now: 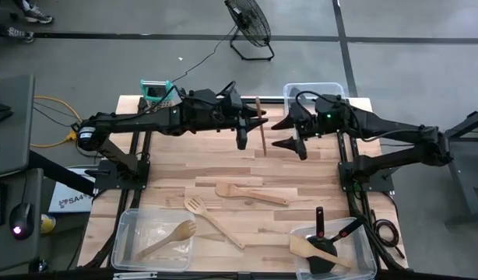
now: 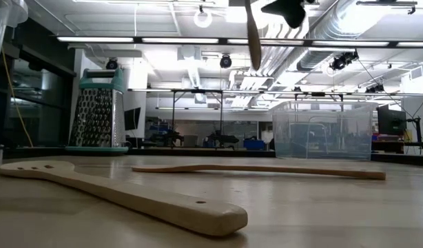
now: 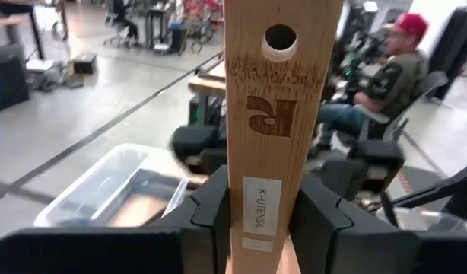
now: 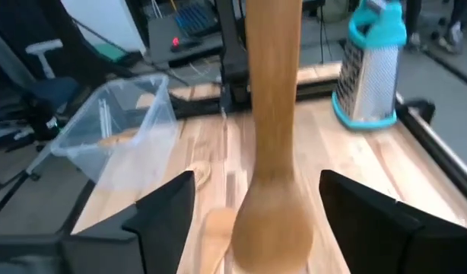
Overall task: Pick & Place Kitchen Items
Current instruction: Put the light brown serving spoon into the bottom left transparent bin
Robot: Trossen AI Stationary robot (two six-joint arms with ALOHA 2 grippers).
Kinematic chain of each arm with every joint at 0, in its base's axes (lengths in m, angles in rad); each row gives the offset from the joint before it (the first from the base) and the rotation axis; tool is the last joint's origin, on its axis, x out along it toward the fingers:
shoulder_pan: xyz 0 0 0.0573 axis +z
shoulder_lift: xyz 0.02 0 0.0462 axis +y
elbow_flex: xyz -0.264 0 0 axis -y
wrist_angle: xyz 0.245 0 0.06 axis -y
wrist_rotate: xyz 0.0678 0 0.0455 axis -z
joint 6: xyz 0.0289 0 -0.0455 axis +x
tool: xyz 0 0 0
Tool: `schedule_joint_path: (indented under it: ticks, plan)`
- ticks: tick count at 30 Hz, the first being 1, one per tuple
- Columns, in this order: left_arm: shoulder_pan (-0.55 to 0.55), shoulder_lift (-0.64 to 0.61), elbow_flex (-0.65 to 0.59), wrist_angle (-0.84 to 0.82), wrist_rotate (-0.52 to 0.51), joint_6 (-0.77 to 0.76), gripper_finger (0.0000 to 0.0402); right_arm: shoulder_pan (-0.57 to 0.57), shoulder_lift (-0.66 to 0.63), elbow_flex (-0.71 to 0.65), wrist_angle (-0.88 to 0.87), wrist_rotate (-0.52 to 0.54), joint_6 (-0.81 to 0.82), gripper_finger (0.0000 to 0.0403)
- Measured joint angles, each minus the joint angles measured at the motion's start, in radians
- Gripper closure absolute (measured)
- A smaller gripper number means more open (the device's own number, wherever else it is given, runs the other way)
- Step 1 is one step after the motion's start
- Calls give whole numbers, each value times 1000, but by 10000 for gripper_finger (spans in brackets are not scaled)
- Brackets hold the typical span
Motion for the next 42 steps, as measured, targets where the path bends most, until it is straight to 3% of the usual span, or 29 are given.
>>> schedule_joint_path:
  ticks: [16,30,42]
  plan:
    - [-81,-83,96,-519,-134,-172,308,0,-137,0,-261,164,6,120]
    - [-273,-84,237,-853,-230,-393,308,0,-140,0,-330,163,2,119]
    - [-409,-85,332,-1122,-238,-632,308,0,-139,0,-360,163,-2,119]
